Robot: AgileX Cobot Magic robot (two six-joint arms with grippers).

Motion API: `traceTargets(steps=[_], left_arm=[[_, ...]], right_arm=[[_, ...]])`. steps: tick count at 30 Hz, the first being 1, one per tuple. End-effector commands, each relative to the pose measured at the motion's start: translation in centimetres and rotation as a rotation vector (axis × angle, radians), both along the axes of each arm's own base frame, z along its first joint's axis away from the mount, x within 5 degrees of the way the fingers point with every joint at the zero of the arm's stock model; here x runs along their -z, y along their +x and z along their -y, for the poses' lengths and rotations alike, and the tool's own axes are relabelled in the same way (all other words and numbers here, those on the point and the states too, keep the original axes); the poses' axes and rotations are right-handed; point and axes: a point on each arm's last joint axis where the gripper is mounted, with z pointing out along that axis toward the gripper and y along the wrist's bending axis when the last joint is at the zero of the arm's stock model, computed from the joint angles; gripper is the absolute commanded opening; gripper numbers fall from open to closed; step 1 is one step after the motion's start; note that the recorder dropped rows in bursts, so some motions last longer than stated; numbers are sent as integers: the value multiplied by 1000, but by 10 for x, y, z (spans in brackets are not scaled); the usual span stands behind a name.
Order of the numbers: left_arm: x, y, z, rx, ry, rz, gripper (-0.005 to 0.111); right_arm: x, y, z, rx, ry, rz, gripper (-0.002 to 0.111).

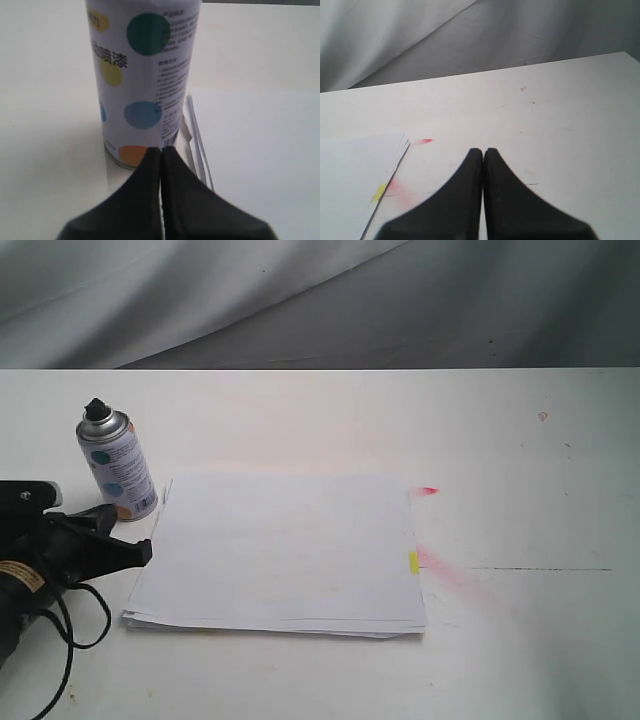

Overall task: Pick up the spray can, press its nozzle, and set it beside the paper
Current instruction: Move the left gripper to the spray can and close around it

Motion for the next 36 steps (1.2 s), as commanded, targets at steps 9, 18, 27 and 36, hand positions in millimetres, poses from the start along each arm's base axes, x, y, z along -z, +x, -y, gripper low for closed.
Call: traceTargets(steps=[9,18,27,36], left_arm=[[-4,6,-2,-56,-14,67,8],[-7,6,5,24,-26,93,77],[-7,7,5,19,-28,102,92],[-11,27,4,-45,-33,151,91]], right_arm=[[1,0,0,-5,-8,3,0],[1,0,0,-5,-8,3,0],[1,0,0,-5,-8,3,0],[1,0,0,-5,-8,3,0]])
